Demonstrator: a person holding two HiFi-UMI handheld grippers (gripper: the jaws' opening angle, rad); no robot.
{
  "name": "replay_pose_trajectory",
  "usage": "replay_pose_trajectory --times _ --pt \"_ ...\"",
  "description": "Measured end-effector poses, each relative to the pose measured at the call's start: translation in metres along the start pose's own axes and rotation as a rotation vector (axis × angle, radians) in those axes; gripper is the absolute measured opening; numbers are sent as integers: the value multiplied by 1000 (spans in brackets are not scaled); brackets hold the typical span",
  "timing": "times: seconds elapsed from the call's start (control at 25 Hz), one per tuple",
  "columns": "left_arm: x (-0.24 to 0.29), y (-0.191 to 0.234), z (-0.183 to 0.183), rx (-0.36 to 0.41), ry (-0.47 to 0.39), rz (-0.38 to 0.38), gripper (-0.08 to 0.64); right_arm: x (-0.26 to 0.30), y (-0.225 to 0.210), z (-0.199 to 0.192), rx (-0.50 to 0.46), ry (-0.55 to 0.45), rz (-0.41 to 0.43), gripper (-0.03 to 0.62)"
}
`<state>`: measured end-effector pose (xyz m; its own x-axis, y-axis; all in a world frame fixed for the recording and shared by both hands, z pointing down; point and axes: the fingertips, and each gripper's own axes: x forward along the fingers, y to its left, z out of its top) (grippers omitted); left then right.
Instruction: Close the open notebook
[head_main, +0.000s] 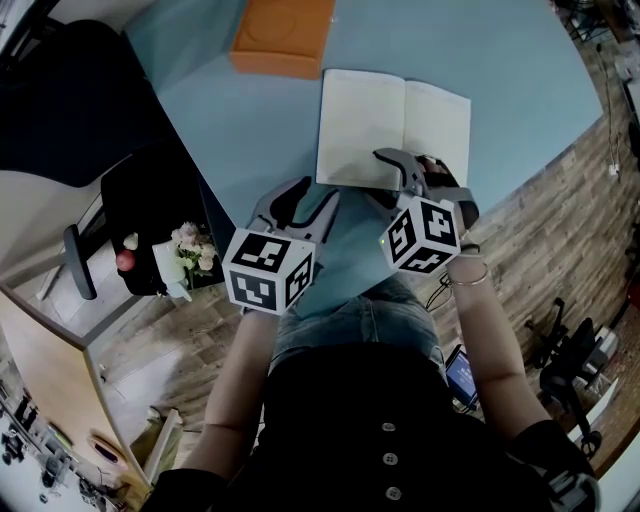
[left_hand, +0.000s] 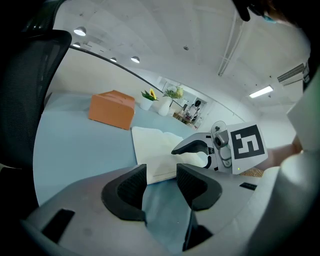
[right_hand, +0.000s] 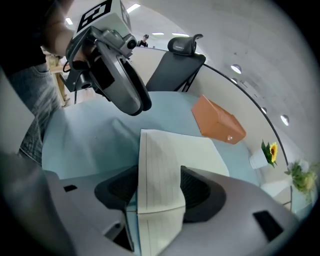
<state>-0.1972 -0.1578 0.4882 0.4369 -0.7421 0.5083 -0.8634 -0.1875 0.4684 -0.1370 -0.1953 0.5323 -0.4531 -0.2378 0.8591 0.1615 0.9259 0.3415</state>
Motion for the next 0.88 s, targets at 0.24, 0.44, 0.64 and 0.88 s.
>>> replay_pose_trajectory --times 0.24,0.44,0.64,0.88 --pt "1 2 -3 -17 0 8 172 0 7 1 -42 -18 8 225" --pt "0 5 -4 -39 -6 15 172 0 15 0 -12 -31 12 144" --pt "0 8 -7 -45 -2 3 172 1 21 2 0 -40 -14 92" --pt "3 4 -8 -34 11 -8 172 -8 17 5 30 -93 -92 53"
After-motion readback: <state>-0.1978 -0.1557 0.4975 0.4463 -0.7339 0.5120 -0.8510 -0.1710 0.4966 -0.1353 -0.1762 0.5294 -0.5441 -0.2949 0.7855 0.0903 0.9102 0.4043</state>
